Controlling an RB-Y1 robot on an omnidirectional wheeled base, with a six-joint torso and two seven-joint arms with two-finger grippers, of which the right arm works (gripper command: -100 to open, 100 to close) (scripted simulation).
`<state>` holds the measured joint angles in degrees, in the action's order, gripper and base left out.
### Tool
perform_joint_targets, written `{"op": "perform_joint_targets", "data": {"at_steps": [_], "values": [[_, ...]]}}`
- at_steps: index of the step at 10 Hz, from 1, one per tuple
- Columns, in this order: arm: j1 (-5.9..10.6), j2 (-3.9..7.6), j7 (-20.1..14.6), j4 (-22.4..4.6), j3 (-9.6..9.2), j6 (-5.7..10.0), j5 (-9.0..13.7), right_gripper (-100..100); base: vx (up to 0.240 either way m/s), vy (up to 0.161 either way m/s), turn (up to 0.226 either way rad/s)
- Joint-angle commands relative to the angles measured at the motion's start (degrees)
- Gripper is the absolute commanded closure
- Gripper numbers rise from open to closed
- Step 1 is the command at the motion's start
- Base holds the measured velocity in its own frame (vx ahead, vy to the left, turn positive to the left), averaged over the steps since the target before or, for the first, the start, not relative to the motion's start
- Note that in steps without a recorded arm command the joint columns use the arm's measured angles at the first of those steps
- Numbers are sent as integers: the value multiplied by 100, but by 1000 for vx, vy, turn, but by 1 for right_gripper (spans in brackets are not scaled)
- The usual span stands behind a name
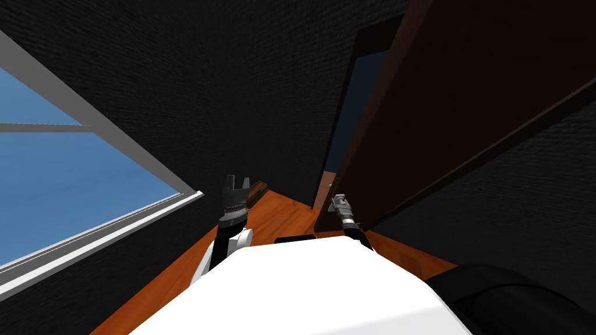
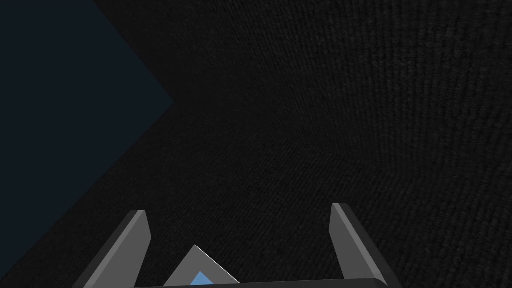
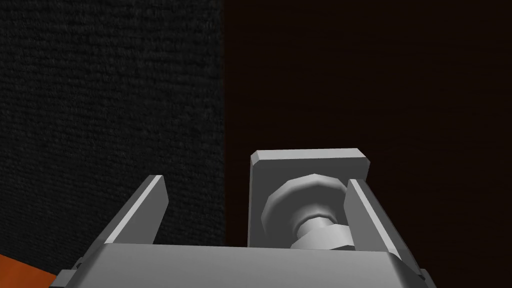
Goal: Pull the door open
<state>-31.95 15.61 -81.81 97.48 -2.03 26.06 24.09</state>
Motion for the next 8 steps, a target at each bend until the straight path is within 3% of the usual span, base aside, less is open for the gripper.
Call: {"op": "perform_joint_targets", "data": {"at_steps": [1,2,8], "values": [[0,0,0,0,0,0,0,-100,-97,-11,-5],[83,2,-17,-161,35,123,23,-100,-46,-5,86],[355,10,-20,-716,162,450,93,-100,-34,-20,76]]}}
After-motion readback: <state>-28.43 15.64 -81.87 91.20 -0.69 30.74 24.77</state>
